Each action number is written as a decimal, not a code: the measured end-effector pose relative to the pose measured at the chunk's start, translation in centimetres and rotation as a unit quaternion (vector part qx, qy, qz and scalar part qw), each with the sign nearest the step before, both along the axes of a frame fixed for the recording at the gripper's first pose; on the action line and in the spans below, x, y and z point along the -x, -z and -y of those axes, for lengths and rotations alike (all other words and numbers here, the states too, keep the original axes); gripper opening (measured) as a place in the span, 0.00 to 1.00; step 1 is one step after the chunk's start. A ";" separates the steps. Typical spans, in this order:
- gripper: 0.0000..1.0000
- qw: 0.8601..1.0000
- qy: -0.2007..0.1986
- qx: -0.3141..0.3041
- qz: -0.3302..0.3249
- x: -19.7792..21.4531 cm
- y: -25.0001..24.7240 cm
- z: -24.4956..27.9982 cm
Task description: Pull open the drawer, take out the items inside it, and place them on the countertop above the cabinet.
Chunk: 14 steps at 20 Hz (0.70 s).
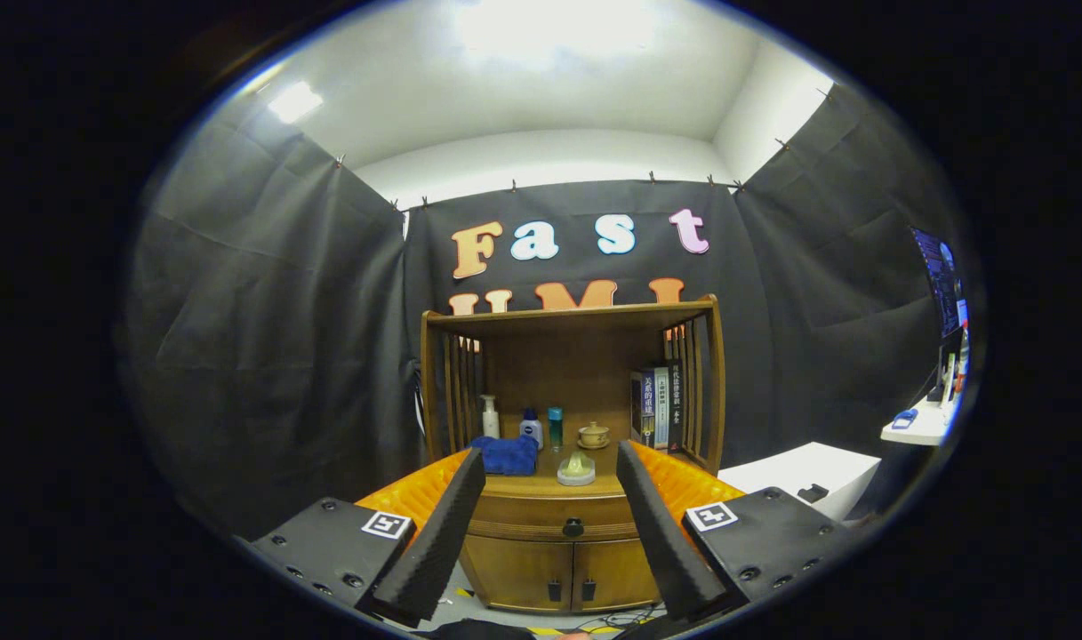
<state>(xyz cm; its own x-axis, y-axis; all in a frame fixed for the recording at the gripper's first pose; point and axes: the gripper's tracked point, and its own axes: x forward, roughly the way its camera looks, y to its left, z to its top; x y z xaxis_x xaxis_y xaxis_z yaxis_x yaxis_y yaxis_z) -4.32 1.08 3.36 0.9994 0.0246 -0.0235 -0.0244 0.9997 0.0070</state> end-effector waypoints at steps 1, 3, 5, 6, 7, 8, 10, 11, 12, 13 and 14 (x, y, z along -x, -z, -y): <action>0.97 1.000 0.000 -0.001 0.001 0.1 -0.3 0.2; 0.97 1.000 0.006 0.003 0.004 0.3 -0.7 0.8; 0.97 1.000 0.011 0.003 0.006 0.3 -0.8 1.2; 0.97 1.000 0.013 0.002 0.007 0.3 -0.8 1.4; 0.96 1.000 0.017 0.002 0.007 0.2 -1.0 1.6; 0.96 1.000 0.020 0.001 0.008 0.2 -1.0 1.8; 0.97 1.000 0.023 -0.003 0.009 0.2 -1.0 2.1; 0.97 1.000 0.024 -0.002 0.009 0.1 -1.0 2.3; 0.97 1.000 0.025 -0.001 0.008 0.2 -0.9 2.4; 0.97 1.000 0.026 -0.001 0.010 0.1 -1.0 2.3; 0.97 1.000 0.026 -0.001 0.010 0.0 -0.9 2.3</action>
